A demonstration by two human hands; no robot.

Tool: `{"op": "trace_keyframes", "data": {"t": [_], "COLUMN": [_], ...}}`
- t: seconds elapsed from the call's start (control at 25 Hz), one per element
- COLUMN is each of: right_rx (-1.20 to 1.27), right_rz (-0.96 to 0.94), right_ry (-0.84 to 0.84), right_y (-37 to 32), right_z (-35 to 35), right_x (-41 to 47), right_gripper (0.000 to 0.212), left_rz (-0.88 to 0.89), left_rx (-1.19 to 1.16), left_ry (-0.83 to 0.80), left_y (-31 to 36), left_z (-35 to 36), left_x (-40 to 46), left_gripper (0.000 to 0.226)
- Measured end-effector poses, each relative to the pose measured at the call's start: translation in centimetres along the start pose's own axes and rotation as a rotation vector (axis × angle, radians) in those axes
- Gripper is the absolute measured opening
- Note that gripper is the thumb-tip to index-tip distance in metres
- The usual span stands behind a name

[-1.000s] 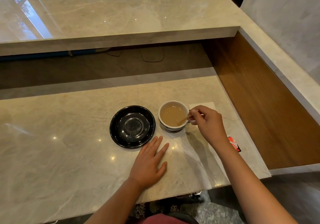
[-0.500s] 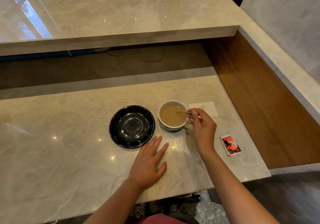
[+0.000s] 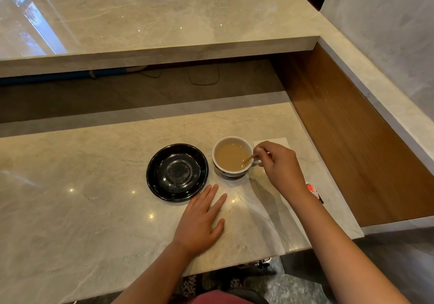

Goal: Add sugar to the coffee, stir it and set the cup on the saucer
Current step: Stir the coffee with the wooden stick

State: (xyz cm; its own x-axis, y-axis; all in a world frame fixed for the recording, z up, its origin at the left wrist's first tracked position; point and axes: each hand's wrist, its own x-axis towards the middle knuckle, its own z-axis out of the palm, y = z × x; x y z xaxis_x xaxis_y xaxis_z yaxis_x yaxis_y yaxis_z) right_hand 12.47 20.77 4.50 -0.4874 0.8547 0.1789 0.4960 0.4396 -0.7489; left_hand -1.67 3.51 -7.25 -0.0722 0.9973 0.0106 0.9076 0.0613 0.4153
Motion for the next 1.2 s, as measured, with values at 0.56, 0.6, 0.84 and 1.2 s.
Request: {"op": "trace_keyframes", "data": {"t": [0.56, 0.6, 0.84, 1.2], "right_rx": [0.762, 0.697, 0.157, -0.02], "right_rz": [0.535, 0.5, 0.144, 0.104], "right_ry": [0.358, 0.372, 0.305, -0.058], "right_y": [-0.4, -0.5, -0.1, -0.8], "right_z": [4.9, 5.0, 3.3, -0.7], "right_x": [-0.6, -0.6, -0.5, 1.5], "right_gripper": [0.025, 0.024, 0.018, 0.018], "left_rz": [-0.005, -0.003, -0.009, 0.0], "left_rx": [0.019, 0.017, 0.025, 0.002], "left_ry": [0.001, 0.004, -0.007, 0.007], "left_y": [0.1, 0.1, 0.0, 0.1], "left_z": [-0.1, -0.1, 0.0, -0.1], "left_x": [0.0, 0.0, 0.0, 0.0], "left_gripper": [0.058, 0.058, 0.059, 0.058]}}
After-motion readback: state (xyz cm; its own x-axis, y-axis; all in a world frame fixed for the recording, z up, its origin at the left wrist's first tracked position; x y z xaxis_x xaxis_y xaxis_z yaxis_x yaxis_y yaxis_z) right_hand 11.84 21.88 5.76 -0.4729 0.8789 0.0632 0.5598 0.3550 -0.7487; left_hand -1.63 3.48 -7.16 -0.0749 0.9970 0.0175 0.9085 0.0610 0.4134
